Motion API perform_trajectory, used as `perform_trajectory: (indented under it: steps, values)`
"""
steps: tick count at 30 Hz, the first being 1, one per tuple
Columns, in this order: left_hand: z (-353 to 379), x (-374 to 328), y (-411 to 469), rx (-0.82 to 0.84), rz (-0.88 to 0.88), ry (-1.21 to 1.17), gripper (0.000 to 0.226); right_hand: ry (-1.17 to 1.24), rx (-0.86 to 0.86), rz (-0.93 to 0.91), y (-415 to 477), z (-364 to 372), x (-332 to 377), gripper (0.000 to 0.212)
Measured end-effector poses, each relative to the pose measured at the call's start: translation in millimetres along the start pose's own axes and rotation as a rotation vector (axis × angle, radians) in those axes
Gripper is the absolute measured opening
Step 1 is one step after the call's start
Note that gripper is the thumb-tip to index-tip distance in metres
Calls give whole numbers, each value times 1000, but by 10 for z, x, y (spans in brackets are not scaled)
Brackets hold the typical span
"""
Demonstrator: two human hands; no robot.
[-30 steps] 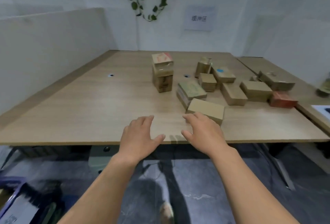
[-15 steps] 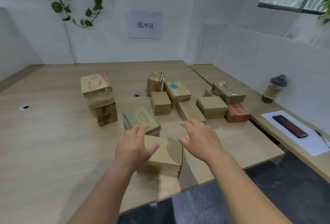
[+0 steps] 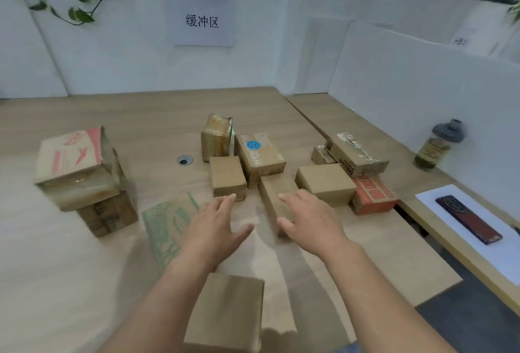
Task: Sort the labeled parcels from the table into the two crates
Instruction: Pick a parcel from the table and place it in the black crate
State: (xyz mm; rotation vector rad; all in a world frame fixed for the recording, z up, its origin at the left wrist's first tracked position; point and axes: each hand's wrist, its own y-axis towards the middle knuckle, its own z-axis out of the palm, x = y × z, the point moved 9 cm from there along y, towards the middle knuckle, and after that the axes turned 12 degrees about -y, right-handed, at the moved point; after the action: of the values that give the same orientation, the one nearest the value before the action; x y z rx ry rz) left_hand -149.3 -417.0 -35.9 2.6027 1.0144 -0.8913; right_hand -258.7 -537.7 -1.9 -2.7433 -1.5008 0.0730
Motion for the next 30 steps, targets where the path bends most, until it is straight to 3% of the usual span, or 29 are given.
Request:
perform_trajectory:
  steps: [18,24,30]
  values:
    - [505,-132,1995,-30,-337,-208,62,126,160,-118,2269,835,-926,55]
    - [673,24,2300,-78,-446,-413,49,124,221,-89,2647,1164,-935,38]
    - [676,127,2305,-188,-487,-709,54,573,193,-9,2700,1081,-939,33]
